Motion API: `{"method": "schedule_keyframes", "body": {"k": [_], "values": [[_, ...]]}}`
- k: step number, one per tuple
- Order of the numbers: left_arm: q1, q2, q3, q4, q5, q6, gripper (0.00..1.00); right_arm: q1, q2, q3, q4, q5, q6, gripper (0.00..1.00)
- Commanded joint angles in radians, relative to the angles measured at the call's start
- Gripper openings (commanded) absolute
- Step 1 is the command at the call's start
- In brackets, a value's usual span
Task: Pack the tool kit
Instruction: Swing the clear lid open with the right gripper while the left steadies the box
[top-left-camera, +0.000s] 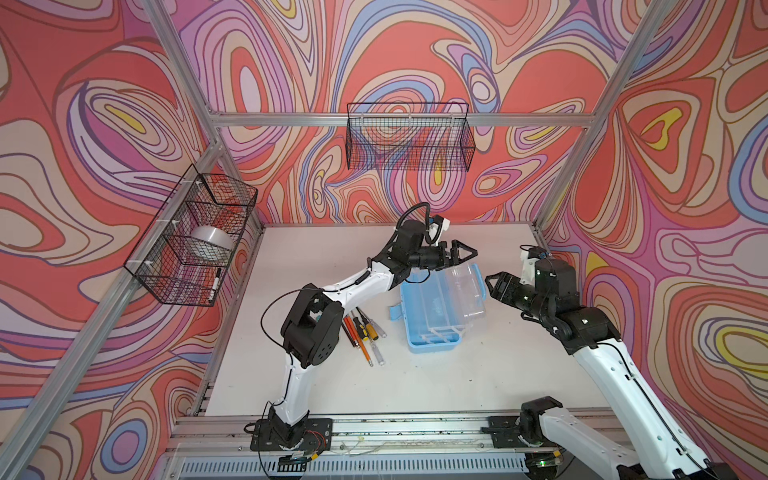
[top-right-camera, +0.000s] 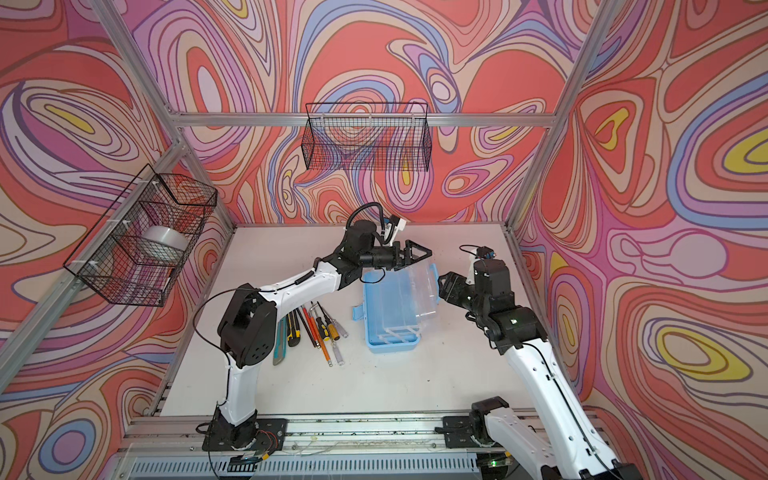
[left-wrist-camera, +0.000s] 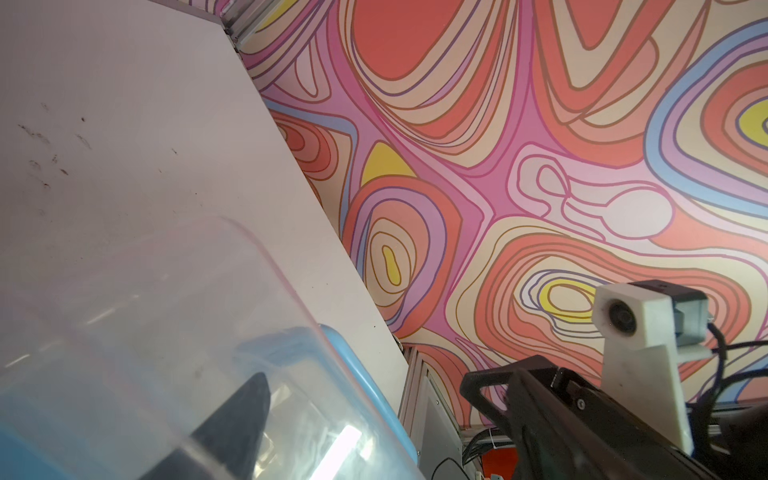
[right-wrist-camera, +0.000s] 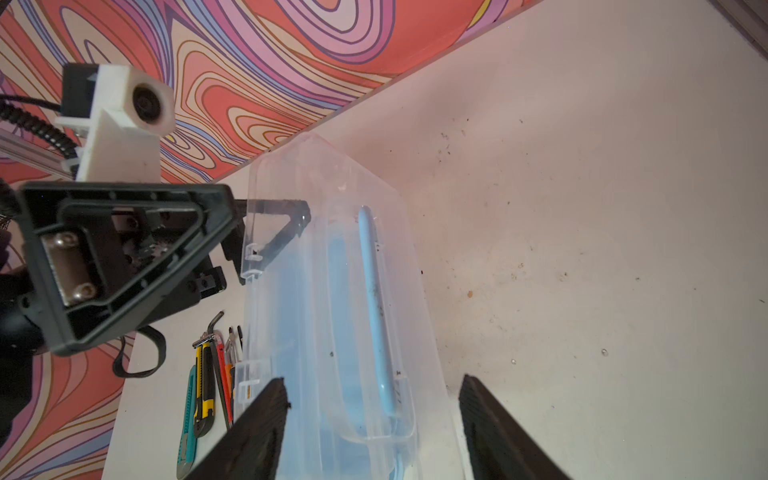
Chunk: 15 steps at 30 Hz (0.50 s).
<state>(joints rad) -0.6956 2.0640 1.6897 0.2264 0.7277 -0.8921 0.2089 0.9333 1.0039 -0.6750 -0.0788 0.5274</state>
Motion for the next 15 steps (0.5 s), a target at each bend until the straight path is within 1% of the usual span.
{"method": "schedule_keyframes", "body": {"k": [1,3,6,11,15], "values": [[-0.017,0.022,0.057,-0.060,-0.012,0.049,0.90,-0.004,0.007,0.032,0.004,-0.052,-0.016,0.68],[-0.018,0.024,0.044,-0.070,-0.015,0.050,0.90,-0.002,0.011,0.028,0.017,-0.108,-0.014,0.68],[-0.018,0.000,0.001,-0.079,-0.033,0.062,0.91,-0.001,0.015,0.027,0.036,-0.160,-0.018,0.68],[-0.018,-0.043,-0.019,-0.129,-0.061,0.114,0.92,0.004,0.030,0.087,0.006,-0.170,-0.052,0.68],[-0.016,-0.081,-0.019,-0.199,-0.101,0.185,0.93,0.011,0.044,0.089,0.014,-0.168,-0.071,0.68]]}}
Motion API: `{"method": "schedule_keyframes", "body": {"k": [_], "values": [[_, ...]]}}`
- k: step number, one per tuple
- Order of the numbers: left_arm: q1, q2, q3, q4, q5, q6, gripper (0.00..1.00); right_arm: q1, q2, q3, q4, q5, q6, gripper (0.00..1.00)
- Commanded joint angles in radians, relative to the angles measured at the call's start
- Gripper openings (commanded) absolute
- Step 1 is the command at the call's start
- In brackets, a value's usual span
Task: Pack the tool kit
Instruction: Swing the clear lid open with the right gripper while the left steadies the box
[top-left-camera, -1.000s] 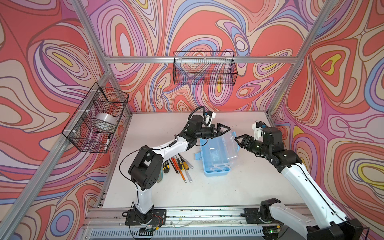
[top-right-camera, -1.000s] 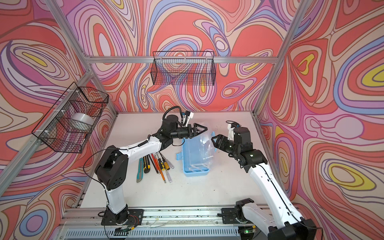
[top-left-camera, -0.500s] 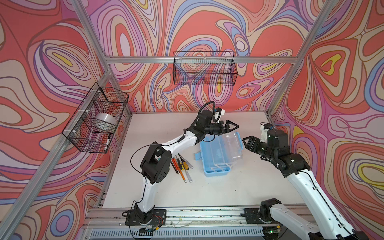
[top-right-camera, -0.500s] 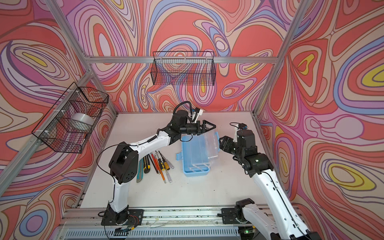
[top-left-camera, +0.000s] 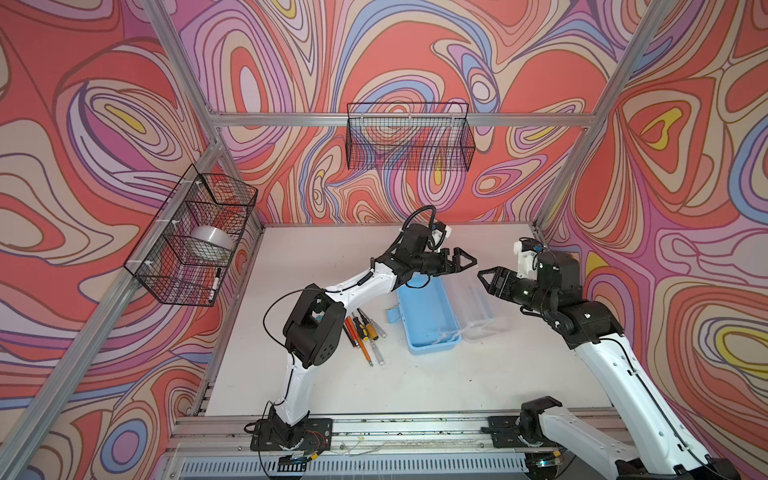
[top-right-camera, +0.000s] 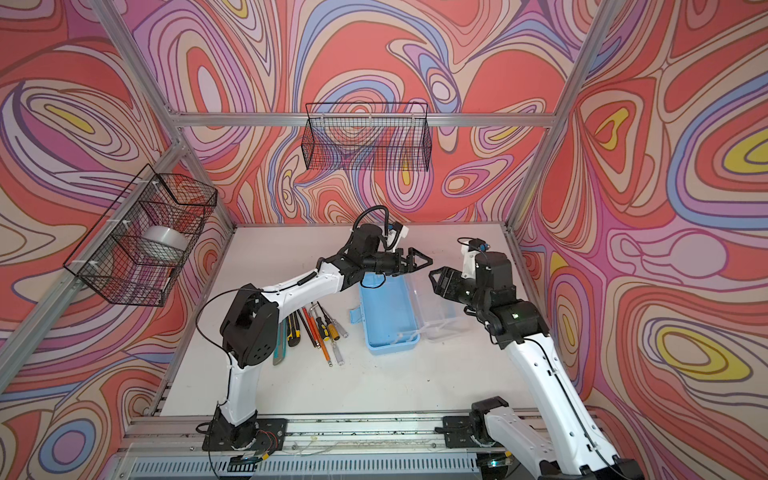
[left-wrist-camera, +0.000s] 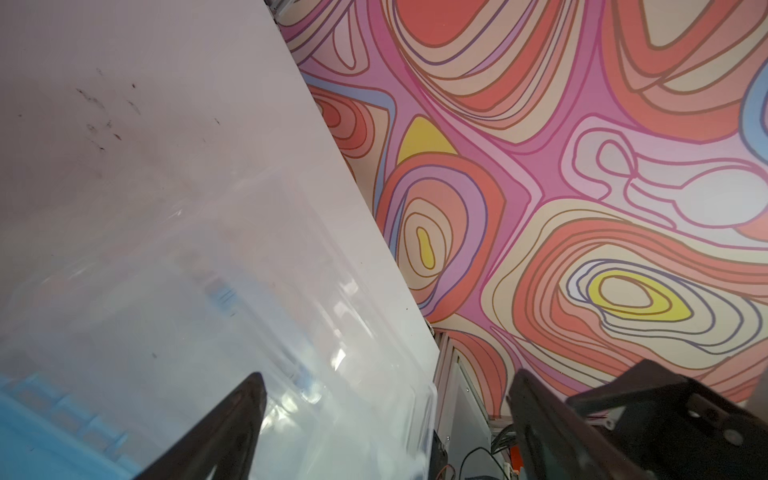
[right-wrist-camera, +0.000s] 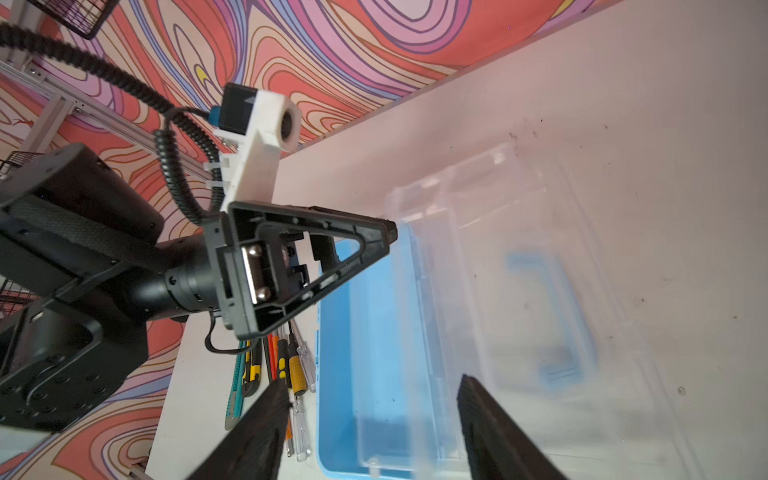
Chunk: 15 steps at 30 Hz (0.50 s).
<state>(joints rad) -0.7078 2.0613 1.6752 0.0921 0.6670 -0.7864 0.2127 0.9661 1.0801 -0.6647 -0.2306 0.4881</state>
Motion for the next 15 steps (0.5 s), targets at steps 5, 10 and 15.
{"method": "schedule_keyframes", "body": {"k": [5,10,15], "values": [[0.011,-0.106,-0.012,-0.088,-0.065,0.103,0.93,0.038,0.050,-0.022,0.053,-0.033,-0.019,0.67],[0.048,-0.201,-0.088,-0.097,-0.099,0.124,0.94,0.163,0.075,-0.002,0.058,0.068,-0.019,0.65],[0.055,-0.377,-0.231,-0.203,-0.313,0.211,1.00,0.357,0.162,0.015,0.081,0.227,-0.014,0.63]]}}
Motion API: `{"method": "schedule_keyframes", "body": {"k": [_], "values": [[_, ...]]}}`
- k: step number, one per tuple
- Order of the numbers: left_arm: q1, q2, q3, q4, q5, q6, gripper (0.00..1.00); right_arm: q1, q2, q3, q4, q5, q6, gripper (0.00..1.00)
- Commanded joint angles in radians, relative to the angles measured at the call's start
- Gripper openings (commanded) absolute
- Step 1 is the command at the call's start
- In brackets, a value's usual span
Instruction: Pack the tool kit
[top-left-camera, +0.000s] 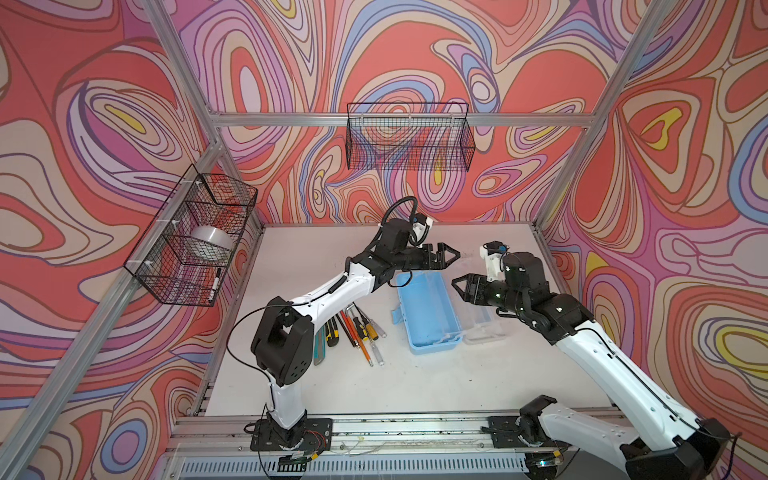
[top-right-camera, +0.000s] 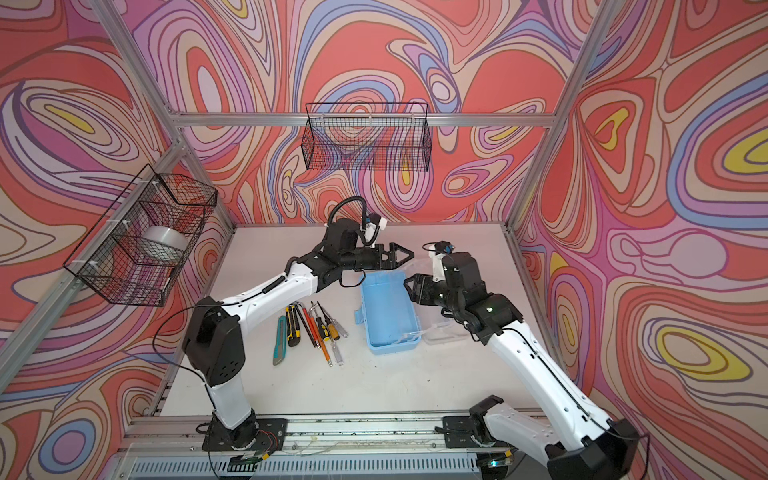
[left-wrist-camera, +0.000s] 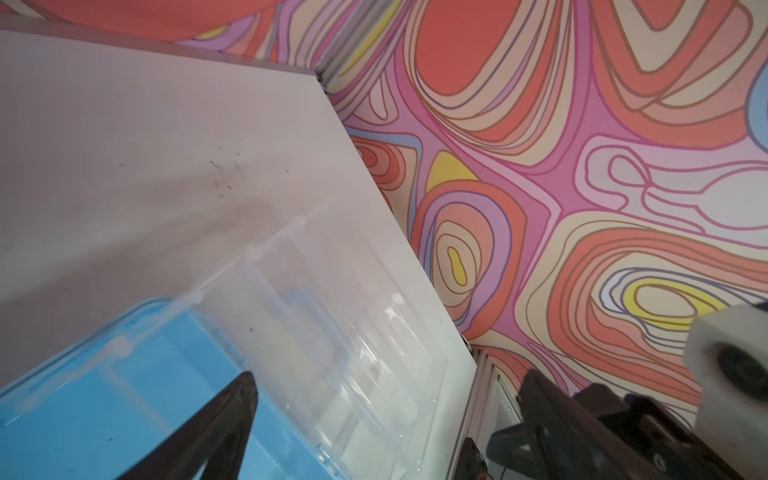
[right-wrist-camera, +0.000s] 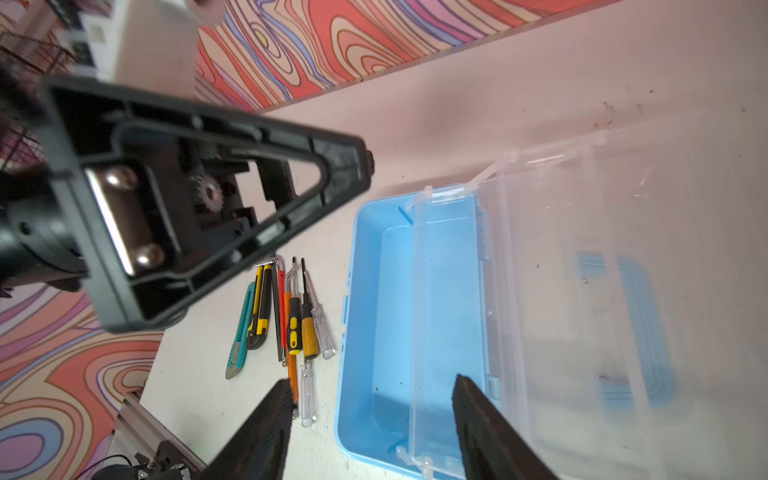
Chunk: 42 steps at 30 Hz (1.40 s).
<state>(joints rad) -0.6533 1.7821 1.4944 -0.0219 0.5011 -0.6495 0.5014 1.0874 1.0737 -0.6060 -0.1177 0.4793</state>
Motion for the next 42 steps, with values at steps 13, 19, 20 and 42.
{"method": "schedule_keyframes", "body": {"k": [13,19,20,42], "values": [[0.094,-0.604,-0.551,-0.453,-0.750,0.071,0.99,0.298,0.244,0.045,0.109,0.204,0.016,0.57],[0.228,-0.713,-0.692,-0.547,-0.728,-0.003,0.94,0.372,0.412,0.126,0.153,0.167,0.010,0.47],[0.233,-0.716,-0.699,-0.562,-0.740,-0.010,0.94,0.374,0.430,0.134,0.158,0.156,0.011,0.47],[0.409,-0.572,-0.864,-0.504,-0.639,-0.049,0.60,0.375,0.568,0.156,0.207,0.125,0.020,0.46]]}}
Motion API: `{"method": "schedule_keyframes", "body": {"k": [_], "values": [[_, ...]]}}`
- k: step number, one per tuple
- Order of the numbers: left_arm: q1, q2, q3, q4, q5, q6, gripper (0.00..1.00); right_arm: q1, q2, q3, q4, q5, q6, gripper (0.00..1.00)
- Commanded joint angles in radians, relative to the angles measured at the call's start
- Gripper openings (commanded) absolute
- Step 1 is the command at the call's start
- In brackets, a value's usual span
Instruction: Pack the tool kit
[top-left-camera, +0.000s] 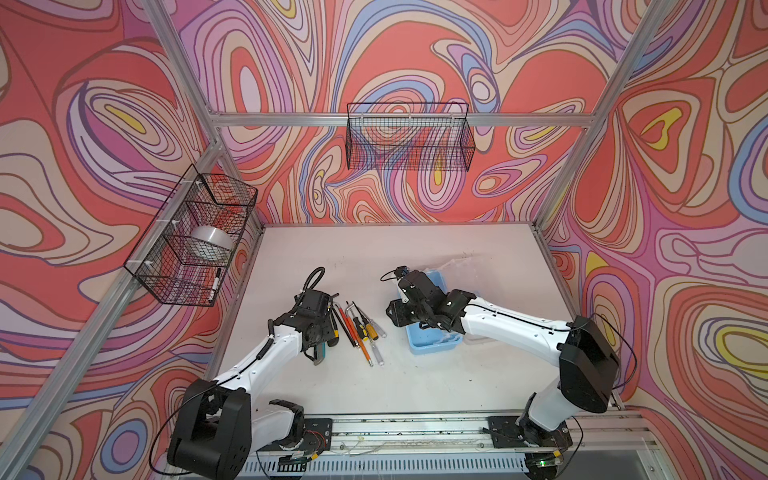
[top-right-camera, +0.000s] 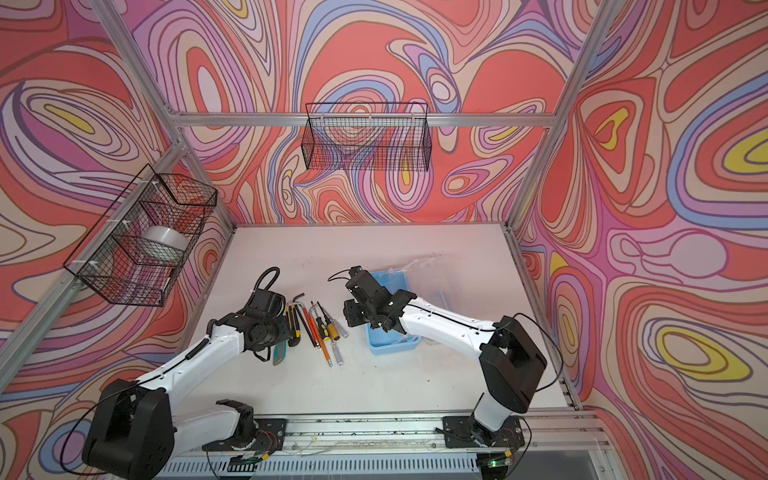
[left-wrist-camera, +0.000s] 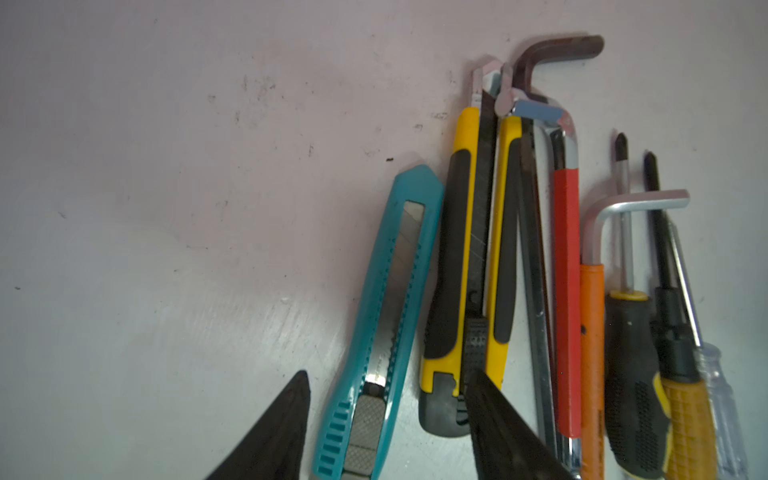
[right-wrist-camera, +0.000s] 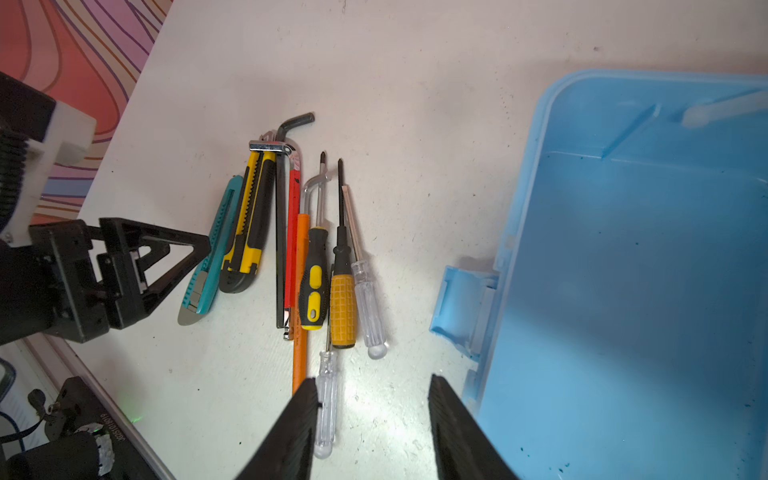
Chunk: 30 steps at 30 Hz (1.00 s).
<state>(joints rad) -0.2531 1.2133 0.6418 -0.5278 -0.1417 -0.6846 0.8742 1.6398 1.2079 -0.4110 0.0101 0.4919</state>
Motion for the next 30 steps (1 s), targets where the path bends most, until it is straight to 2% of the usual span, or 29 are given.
{"method": "schedule_keyframes", "body": {"k": [1,12,30], "values": [[0.010,-0.004,-0.011,0.004,0.001,-0.012,0.60,0.003,0.019,0.023,0.010,-0.003,0.007,0.46],[0.030,0.108,0.045,-0.008,0.009,0.032,0.57,0.000,0.028,0.015,0.028,-0.003,0.013,0.46],[0.057,0.155,0.054,0.011,0.027,0.046,0.52,-0.014,0.036,-0.002,0.040,0.002,0.015,0.46]]}}
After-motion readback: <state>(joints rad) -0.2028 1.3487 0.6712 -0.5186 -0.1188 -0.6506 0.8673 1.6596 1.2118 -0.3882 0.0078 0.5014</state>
